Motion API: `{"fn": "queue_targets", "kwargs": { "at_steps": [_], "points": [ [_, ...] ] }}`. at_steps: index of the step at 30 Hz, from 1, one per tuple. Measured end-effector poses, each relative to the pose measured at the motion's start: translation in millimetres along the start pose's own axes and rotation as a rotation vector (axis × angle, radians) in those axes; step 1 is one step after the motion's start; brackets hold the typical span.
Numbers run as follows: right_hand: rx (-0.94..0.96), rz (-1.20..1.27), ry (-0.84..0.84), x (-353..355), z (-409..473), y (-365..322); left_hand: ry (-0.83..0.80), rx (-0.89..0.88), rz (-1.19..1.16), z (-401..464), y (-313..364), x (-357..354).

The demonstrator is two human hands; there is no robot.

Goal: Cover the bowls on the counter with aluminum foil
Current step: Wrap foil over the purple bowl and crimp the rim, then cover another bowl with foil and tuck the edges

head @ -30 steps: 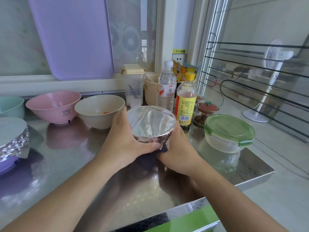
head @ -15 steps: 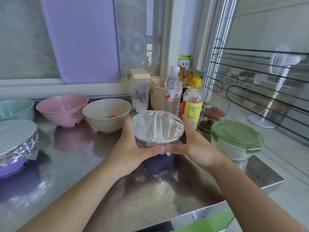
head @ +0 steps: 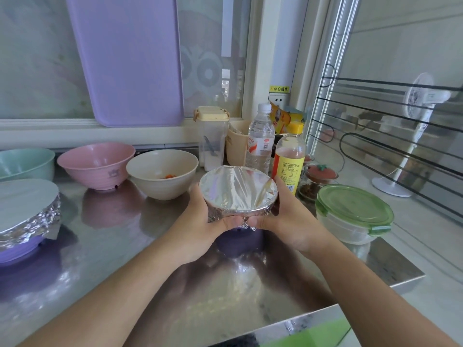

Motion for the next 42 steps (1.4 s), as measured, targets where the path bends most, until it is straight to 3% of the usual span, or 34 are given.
{"fn": "queue_targets", "kwargs": {
  "at_steps": [13, 20, 22, 26, 30, 32, 36, 39, 42],
  "points": [
    [-0.077, -0.024, 0.116, 6.4, -14.8, -1.7, 0.08, 0.107, 0.163, -25.4, -21.4, 11.2],
    [-0.015, -0.216, 0.544, 13.3, -69.2, -43.0, 0.458, 0.179, 0.146, -48.8, -16.9, 70.4],
    [0.067, -0.257, 0.49, -7.0, -75.3, -65.1, 0.541, 0.208, 0.116, -52.6, -19.7, 92.8],
    [0.13, -0.23, 0.195, -77.8, -62.1, -99.1, 0.625, 0.276, 0.004, -53.9, -29.8, 128.3],
    [-0.004, -0.134, -0.056, -155.1, -20.1, -102.7, 0.669, 0.318, -0.013, -47.2, -28.9, 153.8],
    [-0.143, -0.038, -0.085, -184.6, 10.8, -91.2, 0.691, 0.362, -0.071, -42.0, -28.1, 163.1],
    [-0.445, 0.264, 0.187, -196.7, 68.8, -58.7, 0.565, 0.421, -0.247, -15.7, -37.4, 165.6],
    [-0.49, 0.372, 0.372, -187.5, 88.8, -52.7, 0.546, 0.438, -0.368, 8.9, -71.0, 169.2],
    [-0.462, 0.479, 0.439, -180.6, 95.3, -48.3, 0.534, 0.41, -0.394, 20.6, -80.2, 168.2]
  ]
}}
Point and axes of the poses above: each hand's wrist, its own z-axis towards the middle knuckle, its own x-axis out of the back of the hand, y = z × x, the point moved 8 cm from there along z, towards the middle knuckle, and after that the axes turned 1 degree about -z, right-handed, at the moved point
